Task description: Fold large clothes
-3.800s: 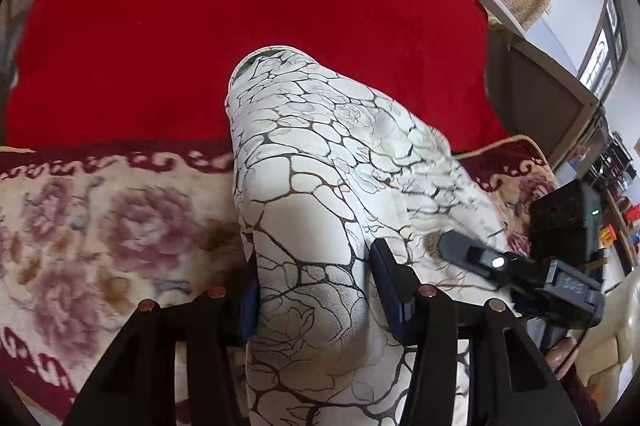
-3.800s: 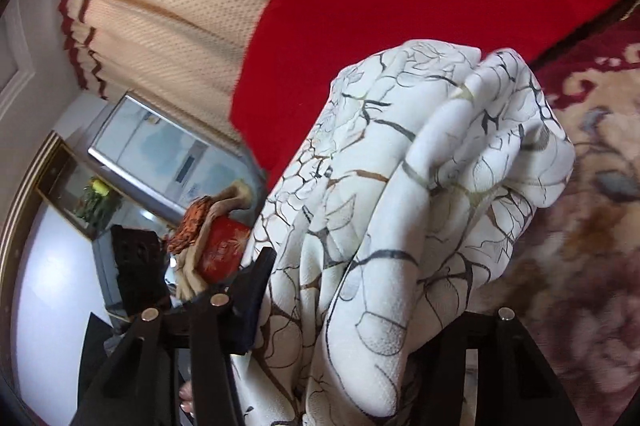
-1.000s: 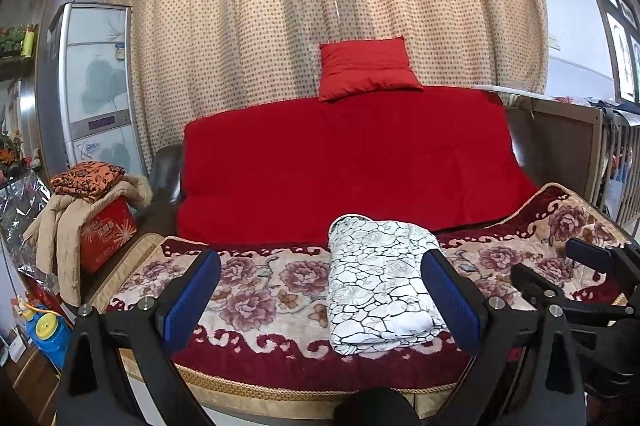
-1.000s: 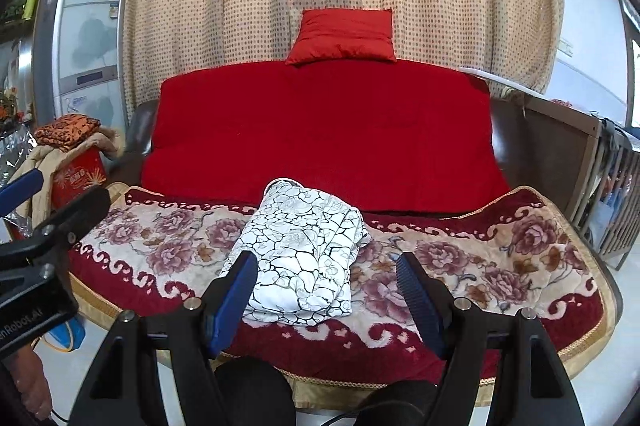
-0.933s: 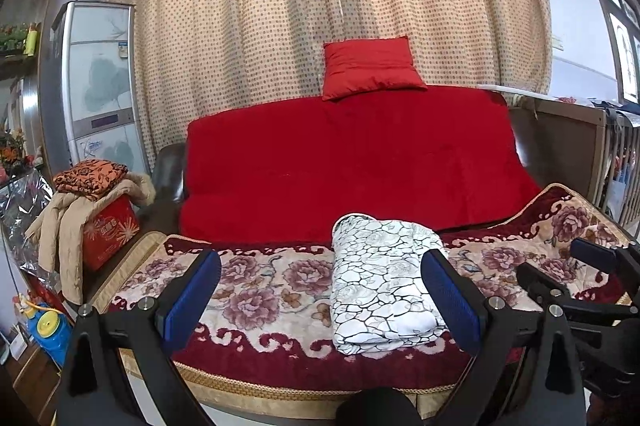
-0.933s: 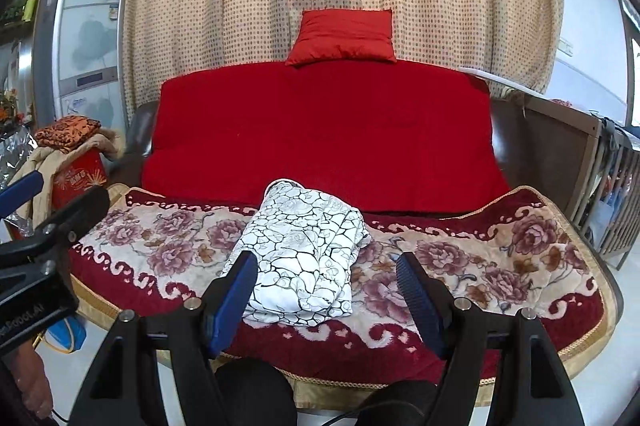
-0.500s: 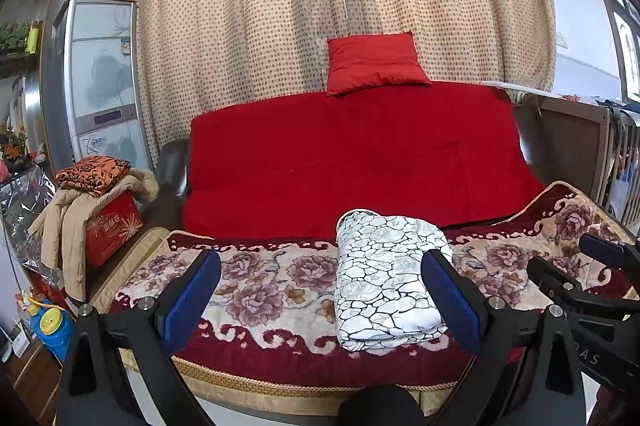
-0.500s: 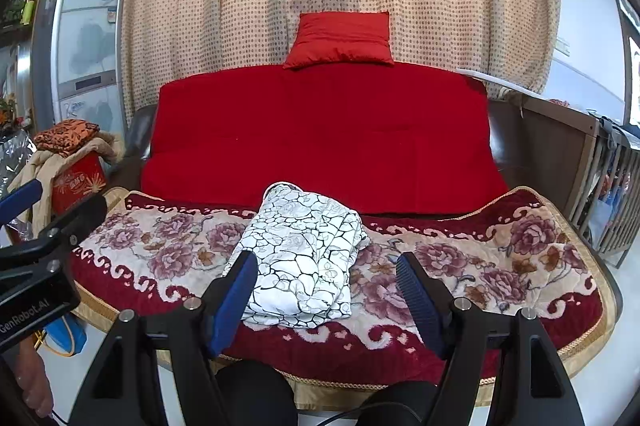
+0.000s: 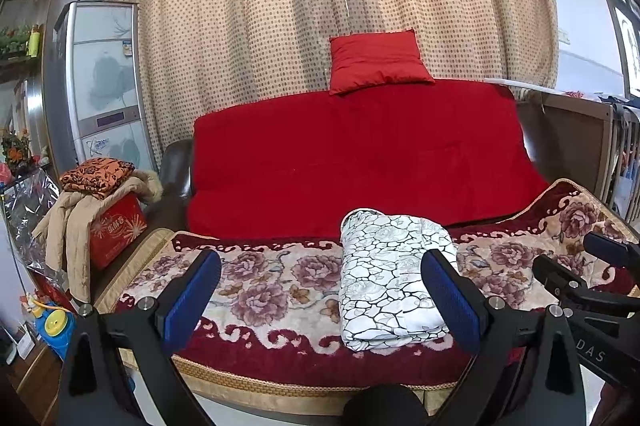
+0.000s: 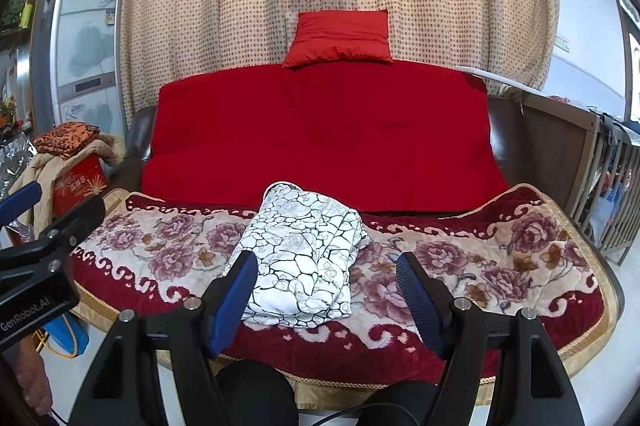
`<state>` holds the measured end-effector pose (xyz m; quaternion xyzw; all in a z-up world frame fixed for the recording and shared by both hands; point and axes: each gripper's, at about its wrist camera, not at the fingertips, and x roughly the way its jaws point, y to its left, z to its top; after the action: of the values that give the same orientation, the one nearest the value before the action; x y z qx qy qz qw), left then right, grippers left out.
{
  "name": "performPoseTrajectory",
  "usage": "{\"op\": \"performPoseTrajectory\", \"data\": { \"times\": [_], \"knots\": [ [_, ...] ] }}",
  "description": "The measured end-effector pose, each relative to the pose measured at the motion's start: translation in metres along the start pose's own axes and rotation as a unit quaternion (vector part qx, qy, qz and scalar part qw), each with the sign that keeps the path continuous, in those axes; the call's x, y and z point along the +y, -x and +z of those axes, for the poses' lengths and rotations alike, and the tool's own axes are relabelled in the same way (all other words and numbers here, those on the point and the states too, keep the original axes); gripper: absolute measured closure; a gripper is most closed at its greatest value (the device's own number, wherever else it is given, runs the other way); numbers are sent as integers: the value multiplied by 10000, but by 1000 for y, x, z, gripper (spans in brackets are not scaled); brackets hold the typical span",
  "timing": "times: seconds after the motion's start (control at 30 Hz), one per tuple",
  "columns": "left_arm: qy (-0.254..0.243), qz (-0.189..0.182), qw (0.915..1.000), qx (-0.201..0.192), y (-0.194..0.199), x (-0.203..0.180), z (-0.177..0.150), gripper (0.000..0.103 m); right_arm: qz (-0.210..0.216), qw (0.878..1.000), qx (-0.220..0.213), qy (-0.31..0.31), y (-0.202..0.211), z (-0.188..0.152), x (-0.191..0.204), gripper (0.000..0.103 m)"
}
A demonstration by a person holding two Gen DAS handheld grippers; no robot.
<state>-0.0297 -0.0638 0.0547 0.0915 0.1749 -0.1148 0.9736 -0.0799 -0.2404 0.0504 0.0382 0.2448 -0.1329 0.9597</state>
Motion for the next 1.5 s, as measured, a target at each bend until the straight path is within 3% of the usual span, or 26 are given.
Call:
{"op": "performPoseTrajectory", "data": {
  "times": [1.5],
  "knots": [
    [-64,124,9998,147,-9,1,-6,3,-65,9998,-117,-138,1,-2,-12,27]
  ]
}}
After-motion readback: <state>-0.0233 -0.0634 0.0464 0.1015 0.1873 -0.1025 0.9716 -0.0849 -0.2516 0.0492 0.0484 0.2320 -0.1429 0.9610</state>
